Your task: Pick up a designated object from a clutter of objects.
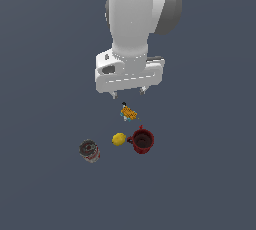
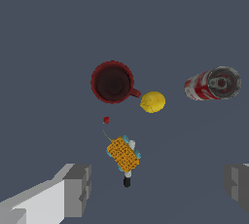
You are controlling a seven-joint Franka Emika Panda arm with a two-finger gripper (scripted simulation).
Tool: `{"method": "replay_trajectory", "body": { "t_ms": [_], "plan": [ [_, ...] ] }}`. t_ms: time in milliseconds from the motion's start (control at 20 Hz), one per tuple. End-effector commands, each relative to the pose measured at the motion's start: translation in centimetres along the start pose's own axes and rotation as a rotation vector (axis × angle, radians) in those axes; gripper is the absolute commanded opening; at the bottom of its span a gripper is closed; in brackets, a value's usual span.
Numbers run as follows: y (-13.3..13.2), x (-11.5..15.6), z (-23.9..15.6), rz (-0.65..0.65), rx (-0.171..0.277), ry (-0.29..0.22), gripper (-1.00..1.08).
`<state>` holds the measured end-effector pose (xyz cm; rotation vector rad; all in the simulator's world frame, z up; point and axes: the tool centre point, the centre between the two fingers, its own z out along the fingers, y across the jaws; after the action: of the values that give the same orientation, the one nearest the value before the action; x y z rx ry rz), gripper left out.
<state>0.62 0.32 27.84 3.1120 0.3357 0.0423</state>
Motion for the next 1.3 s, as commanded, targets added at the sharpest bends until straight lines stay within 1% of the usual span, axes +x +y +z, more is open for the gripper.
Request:
{"method": "replay_trajectory", "body": {
  "t_ms": [0, 350, 750, 1000, 1250],
  "plan": [
    [-0.2, -0.2, 2.0, -0.059, -0.002, -0.003, 1.00],
    [-1.1, -1.4, 8.4, -0.260, -0.002, -0.012, 1.00],
    [-2.4, -3.8, 15.0, -0.490, 0.006, -0.019, 1.00],
    [-3.2, -5.3, 17.9, -0.599, 0.013, -0.020, 1.00],
    [-3.8, -6.3, 19.7, -0.670, 0.019, -0.020, 1.00]
  ]
}}
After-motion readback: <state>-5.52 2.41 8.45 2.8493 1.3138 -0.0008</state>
